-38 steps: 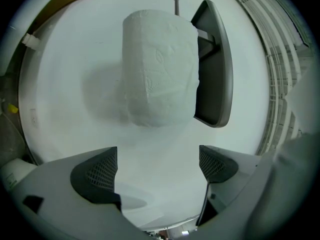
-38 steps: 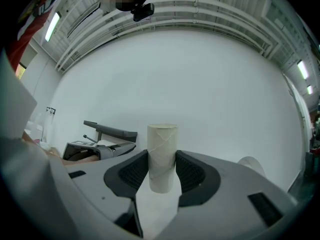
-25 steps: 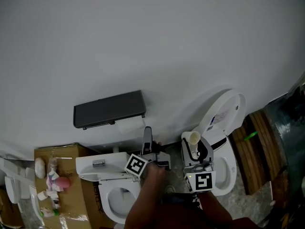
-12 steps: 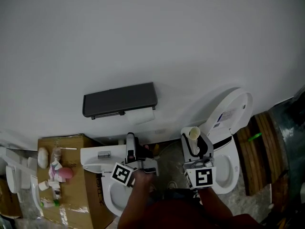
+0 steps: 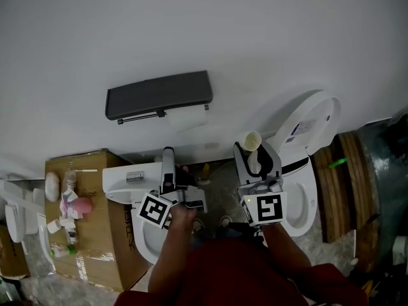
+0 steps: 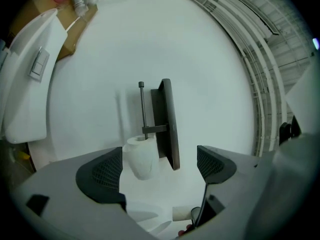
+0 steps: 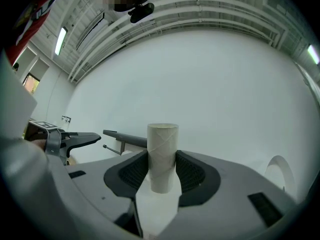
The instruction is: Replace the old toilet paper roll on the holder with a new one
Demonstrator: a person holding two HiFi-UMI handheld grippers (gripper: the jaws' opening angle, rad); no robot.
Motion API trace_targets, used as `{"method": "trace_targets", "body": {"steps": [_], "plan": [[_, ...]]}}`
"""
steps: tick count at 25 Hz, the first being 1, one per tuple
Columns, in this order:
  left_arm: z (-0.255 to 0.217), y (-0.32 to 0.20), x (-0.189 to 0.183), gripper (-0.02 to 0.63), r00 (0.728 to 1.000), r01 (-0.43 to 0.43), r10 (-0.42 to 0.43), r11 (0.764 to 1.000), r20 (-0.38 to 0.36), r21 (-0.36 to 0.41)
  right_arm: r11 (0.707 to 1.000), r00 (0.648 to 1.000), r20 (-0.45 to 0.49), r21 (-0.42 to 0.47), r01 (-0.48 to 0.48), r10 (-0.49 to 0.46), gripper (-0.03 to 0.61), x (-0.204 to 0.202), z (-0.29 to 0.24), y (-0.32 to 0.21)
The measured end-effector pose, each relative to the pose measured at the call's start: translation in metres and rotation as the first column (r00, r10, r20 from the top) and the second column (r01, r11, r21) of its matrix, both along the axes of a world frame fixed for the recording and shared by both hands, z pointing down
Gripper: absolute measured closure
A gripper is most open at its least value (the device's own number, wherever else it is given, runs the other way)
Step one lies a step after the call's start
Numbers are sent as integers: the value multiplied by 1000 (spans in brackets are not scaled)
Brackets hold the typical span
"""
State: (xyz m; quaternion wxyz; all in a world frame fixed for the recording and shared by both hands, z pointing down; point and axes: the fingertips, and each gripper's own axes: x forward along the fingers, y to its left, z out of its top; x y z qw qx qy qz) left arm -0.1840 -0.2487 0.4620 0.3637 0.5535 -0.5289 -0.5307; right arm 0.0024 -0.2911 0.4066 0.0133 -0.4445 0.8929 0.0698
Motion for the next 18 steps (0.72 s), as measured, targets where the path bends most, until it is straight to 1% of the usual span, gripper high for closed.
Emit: {"method": "trace_targets", "body": {"steps": [3, 5, 6, 8, 9, 11, 12, 13, 14, 15, 16, 18], "plan": [[-5, 3, 0, 110, 997, 1, 0, 1000, 77, -14, 1000, 1000, -3, 2, 9, -9, 400, -6, -1, 2], [-8, 3, 0, 114, 986, 2, 6, 999, 167, -44, 1000, 1000, -4, 2, 12, -12, 399, -8, -2, 2], [-9, 3, 1, 119, 974, 5, 11, 998, 228, -68, 1000, 1000, -4, 3, 13, -13, 400, -9, -2, 2], [-13, 3, 2, 143, 934, 19, 21, 994, 356, -108, 1000, 1000, -3, 5, 13, -13, 399, -10, -2, 2], [-18, 3, 4, 151, 913, 26, 21, 994, 407, -111, 1000, 1000, -2, 5, 14, -14, 399, -10, -2, 3], [-26, 5, 7, 203, 874, 43, 15, 993, 486, -108, 1000, 1000, 6, 7, 14, -14, 400, -10, -3, 4], [-30, 7, 9, 231, 851, 56, 9, 993, 525, -108, 1000, 1000, 14, 10, 13, -13, 399, -10, -5, 4], [-34, 8, 11, 269, 823, 70, 3, 992, 569, -106, 1000, 1000, 20, 12, 13, -13, 400, -10, -6, 4], [-38, 10, 12, 318, 787, 87, -4, 991, 617, -105, 1000, 1000, 21, 11, 14, -14, 400, -11, -6, 4], [-42, 11, 14, 351, 745, 105, -11, 989, 667, -101, 1000, 1000, 24, 12, 15, -15, 400, -12, -7, 5], [-47, 12, 15, 376, 697, 124, -19, 988, 717, -94, 1000, 999, 29, 14, 15, -16, 400, -13, -7, 5], [-54, 14, 15, 471, 596, 176, -29, 980, 803, -95, 1000, 999, 32, 13, 20, -20, 400, -16, -8, 6]]}}
